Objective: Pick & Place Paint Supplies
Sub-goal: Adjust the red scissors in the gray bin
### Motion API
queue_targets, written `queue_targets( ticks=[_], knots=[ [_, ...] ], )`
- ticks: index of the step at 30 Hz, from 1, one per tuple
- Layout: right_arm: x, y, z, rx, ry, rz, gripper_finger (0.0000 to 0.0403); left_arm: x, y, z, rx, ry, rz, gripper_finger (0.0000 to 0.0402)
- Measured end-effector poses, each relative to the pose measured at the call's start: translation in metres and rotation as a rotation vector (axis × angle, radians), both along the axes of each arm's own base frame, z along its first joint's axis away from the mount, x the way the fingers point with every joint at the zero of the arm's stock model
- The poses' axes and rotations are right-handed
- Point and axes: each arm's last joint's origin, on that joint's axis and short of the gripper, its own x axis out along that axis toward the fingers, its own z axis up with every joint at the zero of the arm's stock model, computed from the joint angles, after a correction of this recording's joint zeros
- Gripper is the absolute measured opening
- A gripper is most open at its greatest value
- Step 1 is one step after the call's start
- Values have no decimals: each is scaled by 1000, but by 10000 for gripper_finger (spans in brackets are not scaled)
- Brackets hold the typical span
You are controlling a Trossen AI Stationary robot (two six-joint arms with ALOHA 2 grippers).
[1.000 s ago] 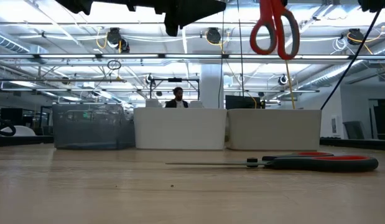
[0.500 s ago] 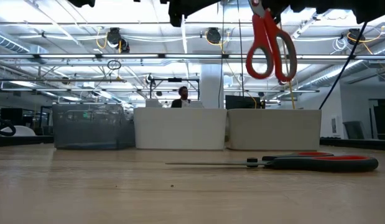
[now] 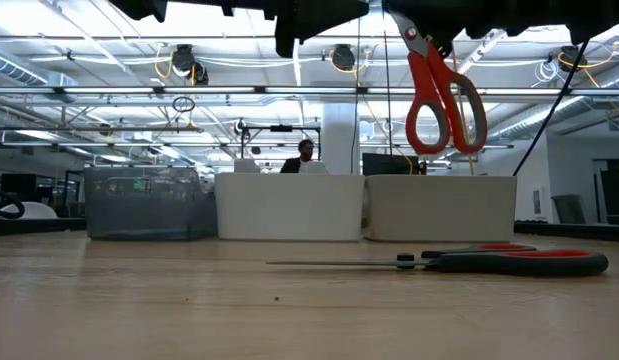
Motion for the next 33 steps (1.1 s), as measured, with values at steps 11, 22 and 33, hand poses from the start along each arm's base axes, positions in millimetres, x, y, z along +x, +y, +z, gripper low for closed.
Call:
queue_targets(
  ticks=[11,22,33],
  knots=[
    [8,-7,-11,-11,44,-35,0,0,0,-4,13,44,-4,200],
    [9,-10,-13,6,55,-49,0,0,0,-10,25,98,-9,11],
    [6,-11,-10,-34,71,-43,44,-12,0,8,47,82,-18,4]
  ],
)
